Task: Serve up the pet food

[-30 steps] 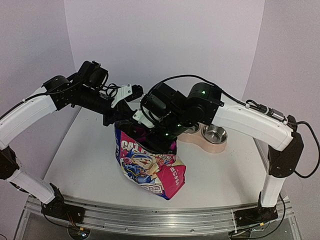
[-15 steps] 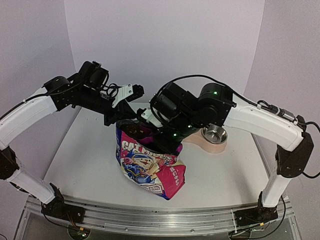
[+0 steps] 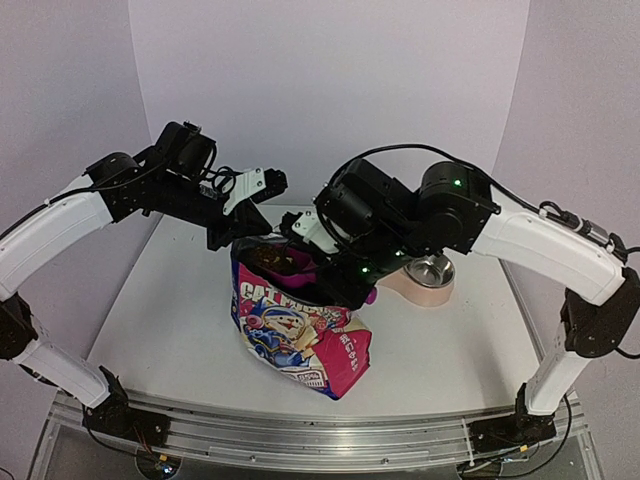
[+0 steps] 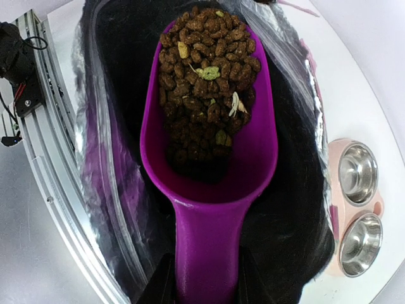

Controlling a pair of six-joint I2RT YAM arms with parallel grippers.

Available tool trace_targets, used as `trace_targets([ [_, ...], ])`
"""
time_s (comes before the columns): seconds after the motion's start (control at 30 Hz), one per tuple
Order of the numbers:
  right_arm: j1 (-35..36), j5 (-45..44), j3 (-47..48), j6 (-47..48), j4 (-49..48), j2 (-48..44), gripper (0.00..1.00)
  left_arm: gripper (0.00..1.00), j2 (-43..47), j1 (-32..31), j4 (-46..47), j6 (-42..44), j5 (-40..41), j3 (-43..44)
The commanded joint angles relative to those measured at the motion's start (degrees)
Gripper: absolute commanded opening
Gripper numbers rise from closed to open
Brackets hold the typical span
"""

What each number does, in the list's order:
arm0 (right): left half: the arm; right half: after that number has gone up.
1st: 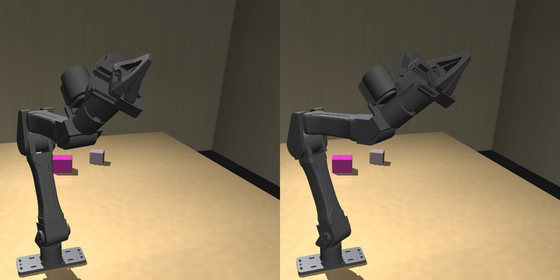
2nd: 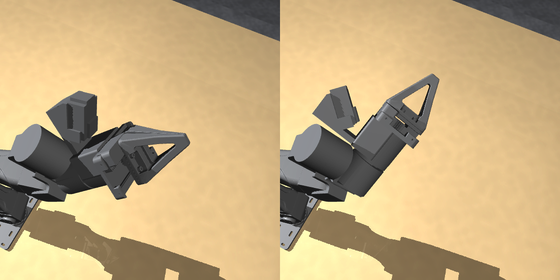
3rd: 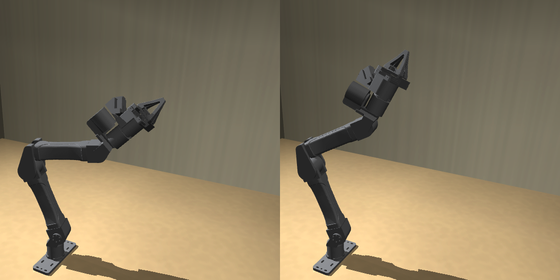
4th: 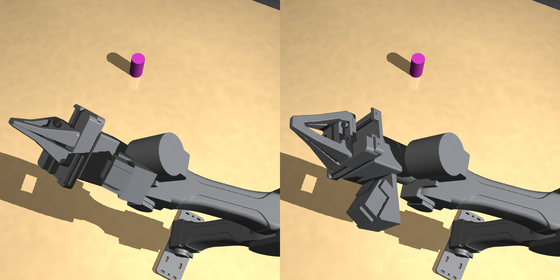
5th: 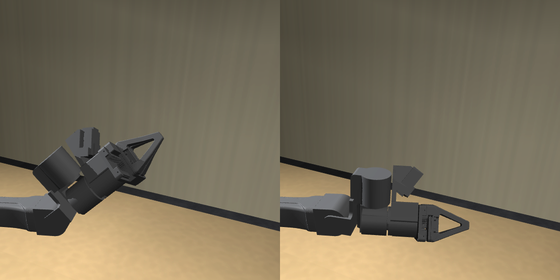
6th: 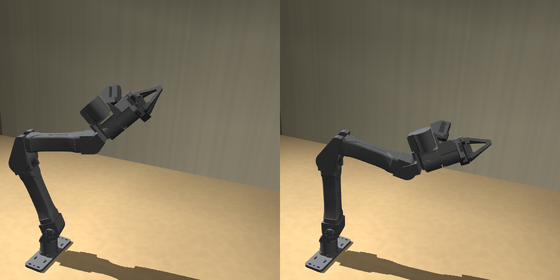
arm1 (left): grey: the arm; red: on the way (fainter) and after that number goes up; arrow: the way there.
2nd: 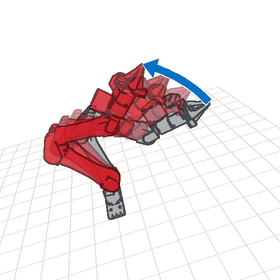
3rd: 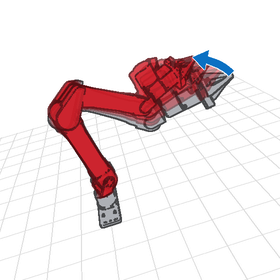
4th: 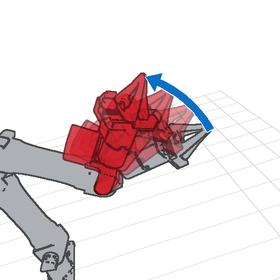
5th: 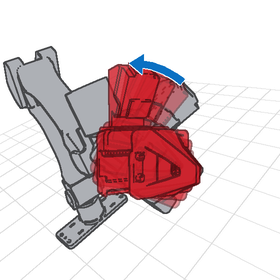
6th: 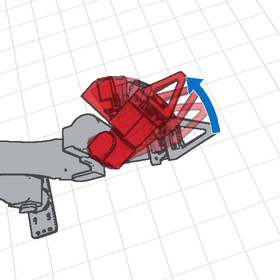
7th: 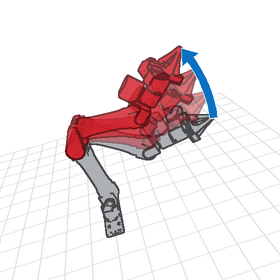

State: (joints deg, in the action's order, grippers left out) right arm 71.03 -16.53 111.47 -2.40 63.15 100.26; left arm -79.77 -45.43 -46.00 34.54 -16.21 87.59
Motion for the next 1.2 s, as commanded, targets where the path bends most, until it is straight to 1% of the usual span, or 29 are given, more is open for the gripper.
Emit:
trace_targets([
  [0.0, 0.25, -1.7, -1.65, 1.11, -2.39, -6.8, 0.0, 0.0, 1.57, 0.25, -1.08, 0.42, 2.1, -0.05],
  [0.17, 0.28, -0.06, -5.67, 2.24, -3.31, -9.41, 0.0, 0.0, 1.03, 0.25, -1.12, 0.52, 2.08, 0.52],
  [0.27, 0.44, -0.71, -7.45, 4.58, -4.21, -10.33, 0.0, 0.0, 0.81, 0.25, -0.99, 0.49, 2.06, 0.79],
  [0.5, 0.76, 0.62, -8.37, 8.26, -5.19, -11.49, 0.0, 0.0, 0.61, 0.25, -0.96, 0.71, 2.72, 1.18],
  [0.67, 0.78, 1.94, -10.31, 9.96, -8.02, -14.72, 0.0, 0.0, 0.95, 0.25, -0.55, 0.67, 3.51, 0.48],
  [0.97, 0.78, 1.77, -12.31, 9.95, -8.97, -18.21, 0.0, 0.0, 0.4, 0.25, -0.21, -1.12, 4.76, 1.13],
  [1.17, 0.8, -1.32, -10.91, 9.24, -9.09, -19.59, 0.0, 0.0, 0.48, 0.25, 0.02, -1.05, 5.84, 0.61],
])
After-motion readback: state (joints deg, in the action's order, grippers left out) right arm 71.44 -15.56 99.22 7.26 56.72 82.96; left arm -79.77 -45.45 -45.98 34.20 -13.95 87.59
